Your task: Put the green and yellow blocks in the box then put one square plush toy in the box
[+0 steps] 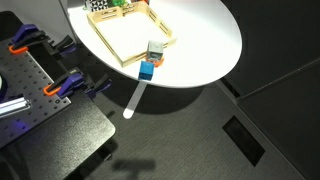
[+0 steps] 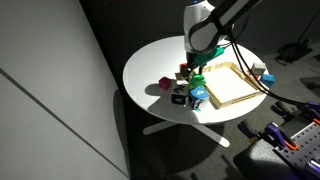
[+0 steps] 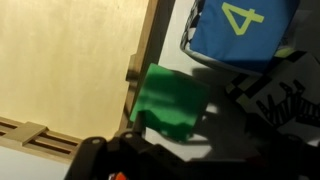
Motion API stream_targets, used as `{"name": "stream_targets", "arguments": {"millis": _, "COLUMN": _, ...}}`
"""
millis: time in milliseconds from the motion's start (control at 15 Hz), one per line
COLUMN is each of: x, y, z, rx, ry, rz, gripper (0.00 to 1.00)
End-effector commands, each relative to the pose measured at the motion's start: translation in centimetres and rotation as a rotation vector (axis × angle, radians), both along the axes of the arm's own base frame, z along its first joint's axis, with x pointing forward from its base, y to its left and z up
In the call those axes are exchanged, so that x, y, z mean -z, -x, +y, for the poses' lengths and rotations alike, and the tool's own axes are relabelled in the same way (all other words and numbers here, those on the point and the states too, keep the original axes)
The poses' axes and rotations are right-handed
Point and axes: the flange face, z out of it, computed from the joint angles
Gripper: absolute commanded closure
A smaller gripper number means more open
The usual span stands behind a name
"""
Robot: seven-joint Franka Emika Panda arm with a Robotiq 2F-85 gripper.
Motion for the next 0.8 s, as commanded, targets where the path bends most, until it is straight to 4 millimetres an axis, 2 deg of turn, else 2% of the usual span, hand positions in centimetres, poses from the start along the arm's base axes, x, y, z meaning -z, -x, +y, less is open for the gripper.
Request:
{"name": "stream_targets", "arguments": {"millis": 0, "x": 0.4, "y": -0.3, "z": -0.1, "rx": 0.039, "ry": 0.018, "rz": -0.016, "gripper": 0.00}}
{"name": "stream_targets", "arguments": {"millis": 733, "x": 1.3, "y": 0.2, "z": -2.3, "rx": 0.074, "ry": 0.052, "rz": 0.005, "gripper": 0.00}}
